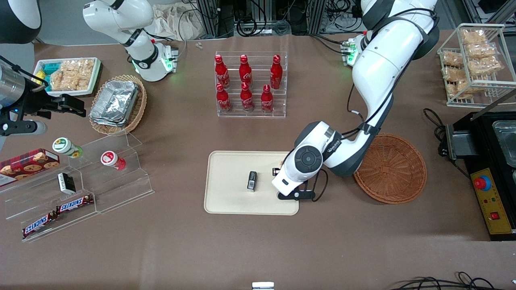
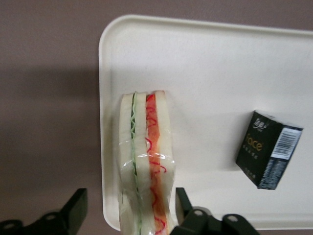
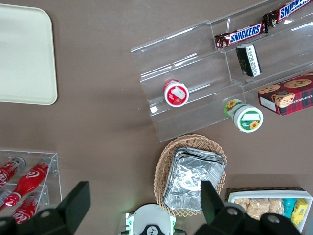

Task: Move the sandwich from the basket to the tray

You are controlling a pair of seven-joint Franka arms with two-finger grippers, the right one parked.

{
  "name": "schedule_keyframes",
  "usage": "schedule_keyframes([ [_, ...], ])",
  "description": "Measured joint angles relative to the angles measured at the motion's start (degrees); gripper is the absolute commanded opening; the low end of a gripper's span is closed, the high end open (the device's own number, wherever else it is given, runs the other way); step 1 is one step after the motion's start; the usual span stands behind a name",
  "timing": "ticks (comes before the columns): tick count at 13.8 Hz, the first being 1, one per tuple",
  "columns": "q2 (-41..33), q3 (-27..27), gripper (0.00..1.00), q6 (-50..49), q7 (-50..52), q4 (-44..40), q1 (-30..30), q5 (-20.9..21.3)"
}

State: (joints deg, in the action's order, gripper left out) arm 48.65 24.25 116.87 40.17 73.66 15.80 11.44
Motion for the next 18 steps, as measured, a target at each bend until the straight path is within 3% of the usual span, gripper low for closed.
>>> schedule_keyframes([
  [4,-5.2,-0.4,1.00,-2.7,0.5,-1.5,-2.7,0.0],
  [9,-17.2,-0.4,1.00,-12.6,-0.3,-2.0,-12.3,0.0],
  [13,-24.3,-0.9,1.00,-22.0,-11.6,-1.1,-18.8,-4.2],
  [18,-33.7,-13.4,1.00,-23.6,-29.9,7.6,-20.6,-11.3],
])
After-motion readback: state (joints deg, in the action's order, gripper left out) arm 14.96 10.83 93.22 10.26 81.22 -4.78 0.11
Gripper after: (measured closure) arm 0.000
